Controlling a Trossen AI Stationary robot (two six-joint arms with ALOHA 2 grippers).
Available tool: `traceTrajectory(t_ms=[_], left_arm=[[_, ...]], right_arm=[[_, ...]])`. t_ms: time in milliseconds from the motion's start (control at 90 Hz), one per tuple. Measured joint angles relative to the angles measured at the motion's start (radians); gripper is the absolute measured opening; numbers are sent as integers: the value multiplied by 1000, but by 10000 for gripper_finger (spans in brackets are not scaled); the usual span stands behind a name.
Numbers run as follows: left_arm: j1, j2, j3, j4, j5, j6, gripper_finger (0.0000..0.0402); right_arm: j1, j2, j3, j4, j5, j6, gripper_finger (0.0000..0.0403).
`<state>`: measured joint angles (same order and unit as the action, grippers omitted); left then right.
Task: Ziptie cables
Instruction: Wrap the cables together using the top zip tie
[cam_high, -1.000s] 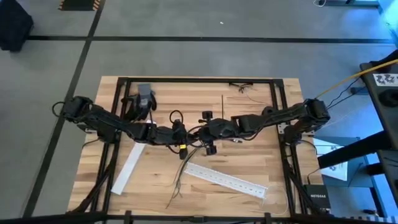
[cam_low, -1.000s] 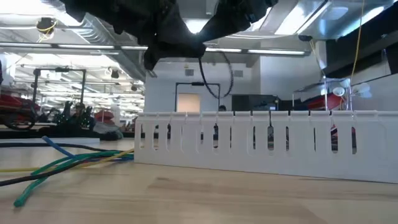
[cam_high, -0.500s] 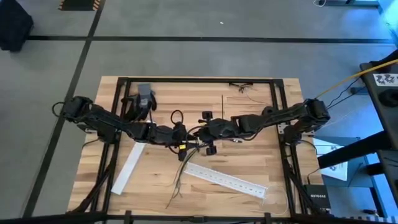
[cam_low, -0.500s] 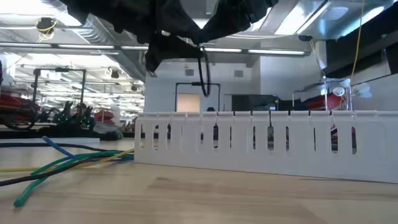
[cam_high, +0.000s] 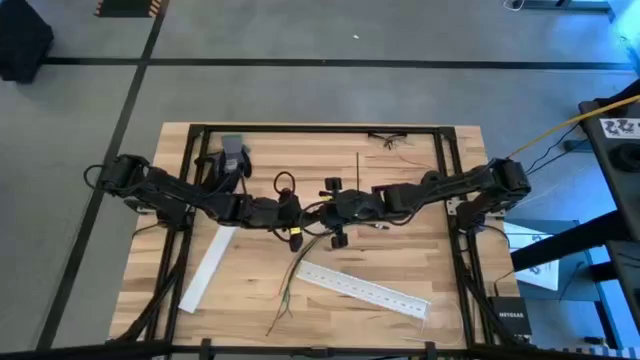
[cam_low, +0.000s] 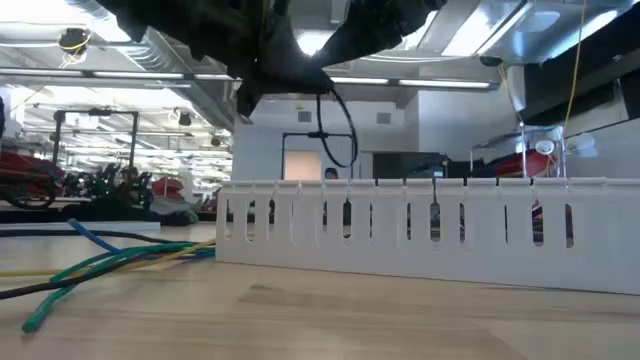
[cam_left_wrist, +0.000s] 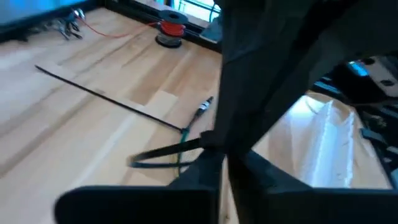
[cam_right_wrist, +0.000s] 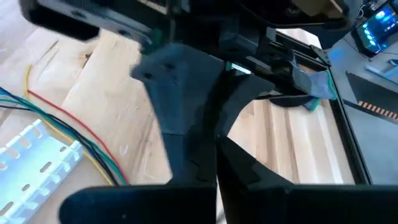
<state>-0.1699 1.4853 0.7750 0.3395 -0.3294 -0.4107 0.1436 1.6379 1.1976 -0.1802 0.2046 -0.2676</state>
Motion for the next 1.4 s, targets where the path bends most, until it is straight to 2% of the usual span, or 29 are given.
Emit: traceTrajectory(t_ms=[478, 678, 978, 1400], left_arm=[[0, -1, 2, -191, -32, -40, 0], [0, 21, 2, -246, -32, -66, 0], [0, 117, 1, -253, -32, -105, 0], [-1, 116, 1, -293, -30, -107, 0]], right_arm=[[0, 1, -2, -4, 56, -10, 0], [0, -35, -2, -8, 69, -11, 0], [0, -102, -1, -47, 99, -7, 0], [0, -163, 0, -79, 126, -25, 0]])
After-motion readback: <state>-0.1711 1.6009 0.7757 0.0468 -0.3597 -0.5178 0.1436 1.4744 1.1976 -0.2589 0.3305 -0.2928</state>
